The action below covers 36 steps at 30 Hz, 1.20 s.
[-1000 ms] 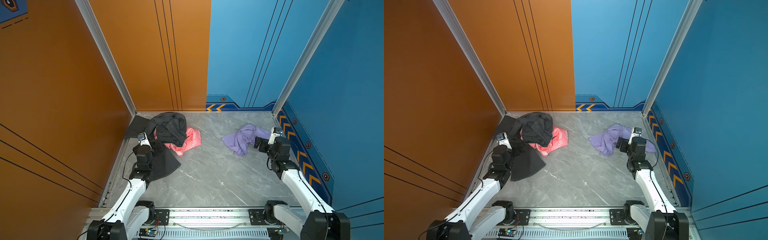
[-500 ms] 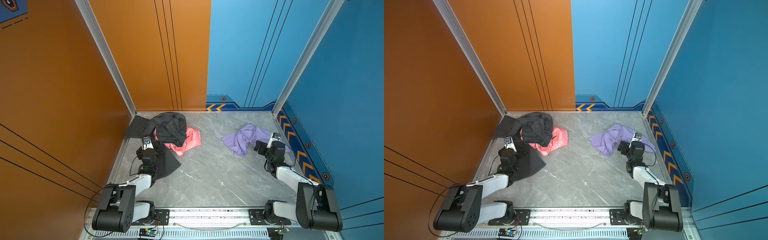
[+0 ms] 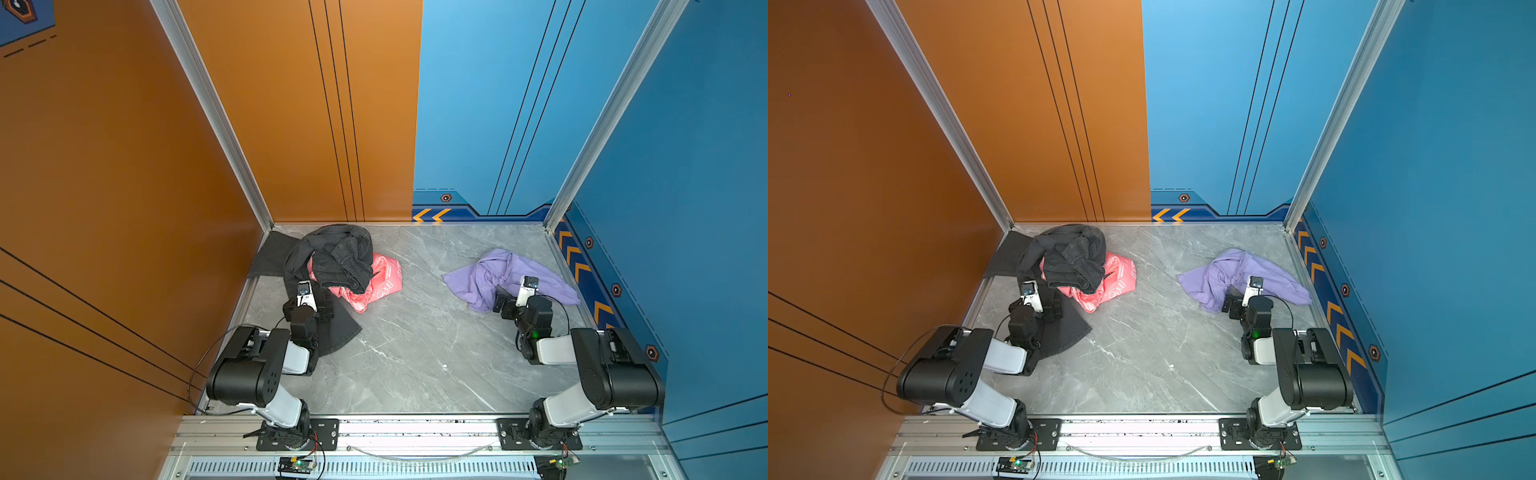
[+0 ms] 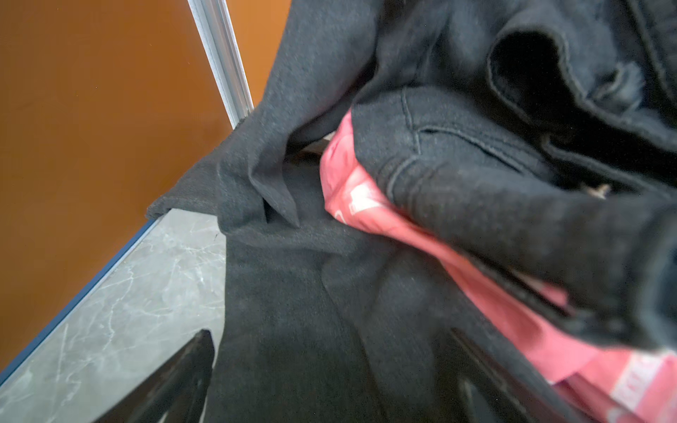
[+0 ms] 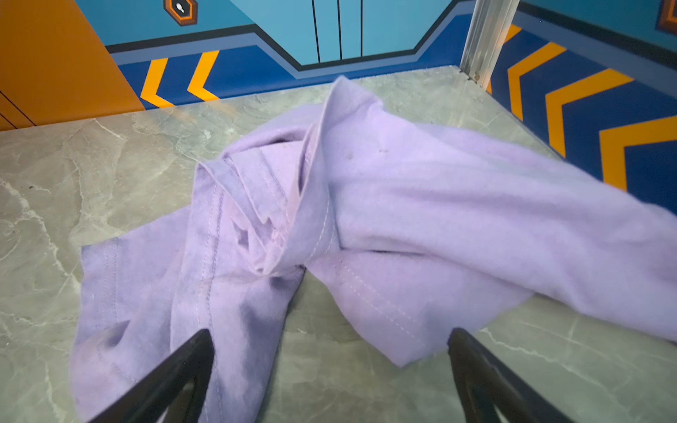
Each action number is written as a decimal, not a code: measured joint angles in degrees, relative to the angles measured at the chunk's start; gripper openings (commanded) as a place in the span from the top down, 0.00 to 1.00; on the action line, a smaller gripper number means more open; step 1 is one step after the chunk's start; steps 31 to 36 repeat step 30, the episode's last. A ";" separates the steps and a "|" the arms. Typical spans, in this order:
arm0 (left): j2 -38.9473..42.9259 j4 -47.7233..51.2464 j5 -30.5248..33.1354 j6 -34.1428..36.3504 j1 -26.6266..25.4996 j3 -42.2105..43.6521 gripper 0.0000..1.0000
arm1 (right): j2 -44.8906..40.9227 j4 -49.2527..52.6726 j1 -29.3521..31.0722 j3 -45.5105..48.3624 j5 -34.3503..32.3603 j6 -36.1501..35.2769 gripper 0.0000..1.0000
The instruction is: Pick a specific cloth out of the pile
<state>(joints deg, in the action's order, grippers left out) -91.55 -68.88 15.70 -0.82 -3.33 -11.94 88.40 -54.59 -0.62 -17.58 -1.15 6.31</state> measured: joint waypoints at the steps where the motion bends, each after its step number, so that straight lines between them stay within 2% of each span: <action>1: -0.15 -0.22 -0.20 0.04 0.00 0.20 0.02 | 0.00 -0.15 0.00 -0.15 -0.42 -0.22 0.00; 4: -0.04 -1.25 -0.37 0.46 0.00 -0.15 0.02 | 0.00 0.11 0.07 -0.96 -0.90 -0.55 0.00; 9: 0.26 2.43 -0.26 0.59 0.00 -3.72 0.02 | 0.00 0.59 1.01 -2.93 -1.75 -1.27 0.00; 10: 0.39 3.41 0.15 0.50 0.00 -4.52 0.04 | 0.00 0.61 1.07 -2.97 -1.75 -1.46 0.00; 11: 0.55 4.22 0.57 0.37 0.00 -5.18 0.15 | 0.00 0.74 1.07 -2.97 -1.75 -1.64 0.00; 12: 0.61 4.70 0.81 0.42 0.00 -5.51 0.06 | 0.00 0.98 1.07 -2.97 -1.79 -1.68 0.00; 13: 0.70 5.22 0.96 0.24 0.00 -5.70 0.02 | 0.00 1.14 1.07 -2.97 -1.95 -1.68 0.00; 36: 0.81 11.87 2.03 -0.04 -0.31 -8.26 0.02 | 0.00 1.53 1.44 -2.99 -2.38 -2.08 0.00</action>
